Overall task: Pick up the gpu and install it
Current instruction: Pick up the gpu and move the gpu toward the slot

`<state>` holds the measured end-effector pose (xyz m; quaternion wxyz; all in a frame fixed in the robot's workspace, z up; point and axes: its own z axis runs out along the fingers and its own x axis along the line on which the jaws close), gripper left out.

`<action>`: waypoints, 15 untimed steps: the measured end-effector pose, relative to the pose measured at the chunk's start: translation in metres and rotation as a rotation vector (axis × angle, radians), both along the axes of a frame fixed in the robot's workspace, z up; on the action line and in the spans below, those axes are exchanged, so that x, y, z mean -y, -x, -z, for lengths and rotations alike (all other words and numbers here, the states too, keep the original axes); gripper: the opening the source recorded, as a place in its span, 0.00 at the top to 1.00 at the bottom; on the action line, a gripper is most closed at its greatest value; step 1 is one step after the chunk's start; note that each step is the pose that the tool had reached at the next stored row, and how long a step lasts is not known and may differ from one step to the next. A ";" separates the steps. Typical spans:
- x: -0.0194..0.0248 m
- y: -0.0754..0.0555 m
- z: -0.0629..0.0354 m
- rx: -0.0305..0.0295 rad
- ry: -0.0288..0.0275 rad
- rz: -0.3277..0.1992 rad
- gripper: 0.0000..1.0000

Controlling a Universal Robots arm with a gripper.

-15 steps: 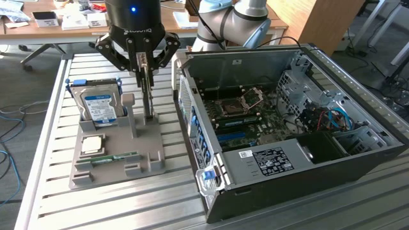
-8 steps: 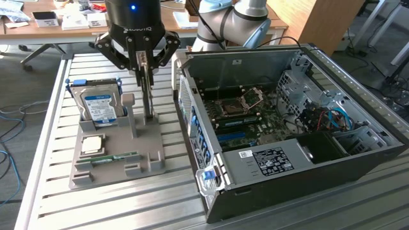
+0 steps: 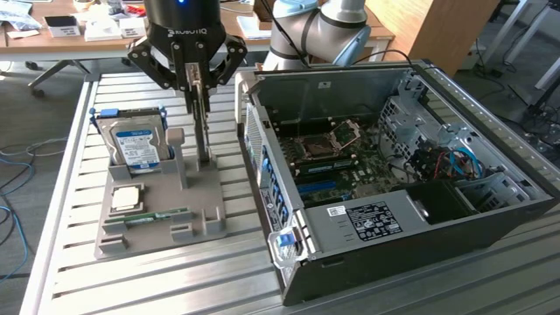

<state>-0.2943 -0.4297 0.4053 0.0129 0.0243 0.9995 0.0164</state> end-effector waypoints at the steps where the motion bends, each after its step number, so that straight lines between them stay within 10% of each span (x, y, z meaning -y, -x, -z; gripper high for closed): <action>1: 0.0000 0.000 0.0000 0.0001 -0.0001 0.000 0.73; 15: 0.0000 -0.013 -0.0001 -0.0001 0.0001 0.000 0.73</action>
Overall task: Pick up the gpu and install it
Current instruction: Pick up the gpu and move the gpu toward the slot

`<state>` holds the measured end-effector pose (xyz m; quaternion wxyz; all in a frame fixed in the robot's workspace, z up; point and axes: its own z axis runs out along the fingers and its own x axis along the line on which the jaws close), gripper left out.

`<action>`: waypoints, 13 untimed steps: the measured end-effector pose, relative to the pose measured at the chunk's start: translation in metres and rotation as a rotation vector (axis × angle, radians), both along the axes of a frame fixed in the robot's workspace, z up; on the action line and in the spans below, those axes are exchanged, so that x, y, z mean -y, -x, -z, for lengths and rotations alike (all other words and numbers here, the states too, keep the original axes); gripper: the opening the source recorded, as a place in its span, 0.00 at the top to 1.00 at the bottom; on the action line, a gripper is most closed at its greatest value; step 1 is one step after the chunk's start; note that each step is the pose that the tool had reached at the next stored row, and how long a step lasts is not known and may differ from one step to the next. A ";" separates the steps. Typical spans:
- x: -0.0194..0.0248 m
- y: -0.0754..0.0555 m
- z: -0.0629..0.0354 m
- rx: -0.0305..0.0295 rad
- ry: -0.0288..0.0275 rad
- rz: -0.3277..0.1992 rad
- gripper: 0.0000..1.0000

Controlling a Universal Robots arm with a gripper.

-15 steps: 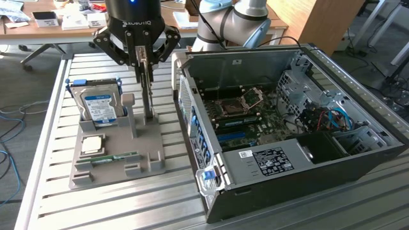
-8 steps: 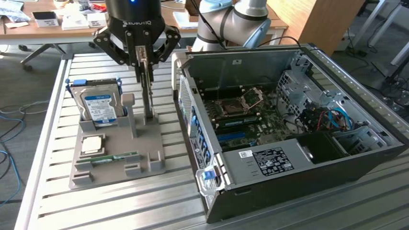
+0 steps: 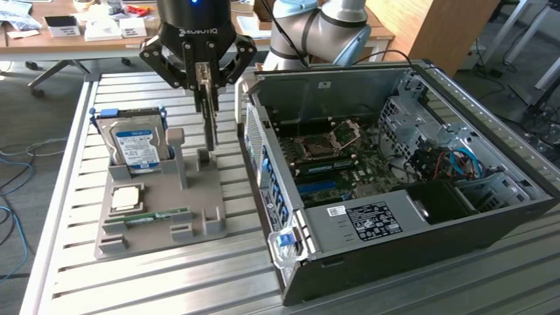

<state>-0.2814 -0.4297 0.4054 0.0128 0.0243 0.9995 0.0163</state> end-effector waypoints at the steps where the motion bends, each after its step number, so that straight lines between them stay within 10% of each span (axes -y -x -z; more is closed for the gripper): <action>1: 0.0000 -0.002 0.0000 0.0000 0.0000 0.000 0.73; 13: 0.0000 -0.025 0.0000 0.0000 0.0000 0.000 0.73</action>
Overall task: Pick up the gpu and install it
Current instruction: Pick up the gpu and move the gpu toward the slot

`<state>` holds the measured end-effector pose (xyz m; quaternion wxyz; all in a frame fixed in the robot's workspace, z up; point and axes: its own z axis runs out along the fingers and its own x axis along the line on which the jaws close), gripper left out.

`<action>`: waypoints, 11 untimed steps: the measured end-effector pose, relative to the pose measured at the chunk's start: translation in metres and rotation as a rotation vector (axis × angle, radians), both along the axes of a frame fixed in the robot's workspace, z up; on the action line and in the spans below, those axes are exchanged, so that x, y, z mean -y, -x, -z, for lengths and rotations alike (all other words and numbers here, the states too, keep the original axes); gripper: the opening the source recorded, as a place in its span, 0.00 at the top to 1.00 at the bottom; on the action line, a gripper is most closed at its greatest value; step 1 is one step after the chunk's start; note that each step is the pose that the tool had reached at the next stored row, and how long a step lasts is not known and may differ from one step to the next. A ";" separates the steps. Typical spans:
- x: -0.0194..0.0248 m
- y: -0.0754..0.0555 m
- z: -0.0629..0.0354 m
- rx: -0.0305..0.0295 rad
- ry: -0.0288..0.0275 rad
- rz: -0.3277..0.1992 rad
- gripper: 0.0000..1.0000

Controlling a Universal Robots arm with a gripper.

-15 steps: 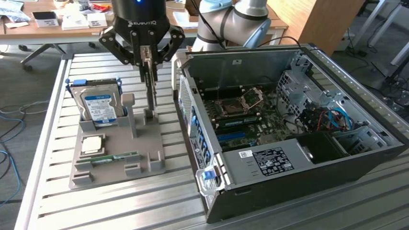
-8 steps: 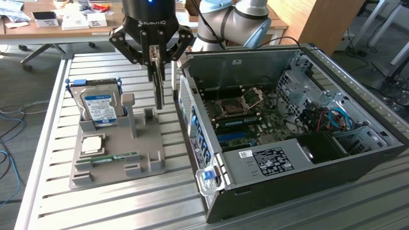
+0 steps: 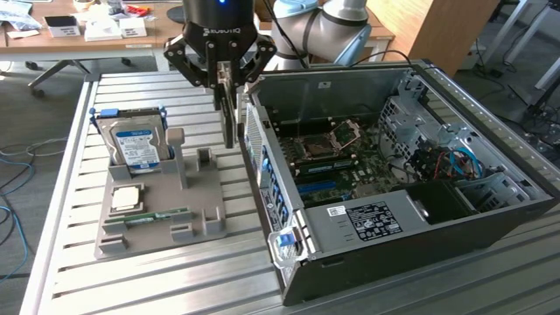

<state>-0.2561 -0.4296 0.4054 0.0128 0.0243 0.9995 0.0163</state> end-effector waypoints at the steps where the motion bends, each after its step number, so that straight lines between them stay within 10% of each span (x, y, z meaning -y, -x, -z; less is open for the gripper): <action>1: 0.0000 -0.002 0.0000 -0.0001 0.0000 0.000 0.73; 11: -0.0004 -0.019 -0.0049 0.0000 0.0000 0.000 0.73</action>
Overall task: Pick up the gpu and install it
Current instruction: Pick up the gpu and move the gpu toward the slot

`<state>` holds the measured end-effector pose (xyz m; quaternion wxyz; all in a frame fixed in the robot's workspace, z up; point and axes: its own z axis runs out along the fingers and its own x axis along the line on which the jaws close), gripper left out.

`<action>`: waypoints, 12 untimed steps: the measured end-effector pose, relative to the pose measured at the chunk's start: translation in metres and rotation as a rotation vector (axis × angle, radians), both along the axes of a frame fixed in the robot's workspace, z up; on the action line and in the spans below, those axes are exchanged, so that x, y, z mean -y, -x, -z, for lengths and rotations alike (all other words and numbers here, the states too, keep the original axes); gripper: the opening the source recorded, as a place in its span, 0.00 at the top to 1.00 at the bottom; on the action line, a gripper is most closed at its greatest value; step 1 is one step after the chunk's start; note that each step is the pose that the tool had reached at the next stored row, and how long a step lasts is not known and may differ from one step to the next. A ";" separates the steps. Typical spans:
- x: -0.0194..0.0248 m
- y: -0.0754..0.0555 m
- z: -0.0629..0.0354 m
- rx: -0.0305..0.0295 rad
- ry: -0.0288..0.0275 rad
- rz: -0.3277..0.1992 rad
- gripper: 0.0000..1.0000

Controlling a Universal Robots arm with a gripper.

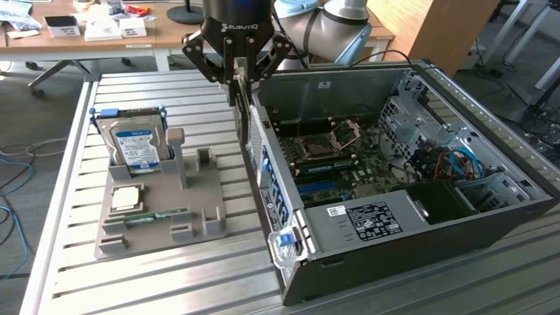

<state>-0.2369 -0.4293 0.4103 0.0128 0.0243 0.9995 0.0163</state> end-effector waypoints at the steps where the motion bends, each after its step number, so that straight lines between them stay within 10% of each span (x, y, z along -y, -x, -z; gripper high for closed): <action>1: 0.0000 -0.001 -0.0010 0.0000 0.0000 0.000 0.73; 12: 0.0000 -0.021 -0.0059 -0.0009 0.0000 0.000 0.73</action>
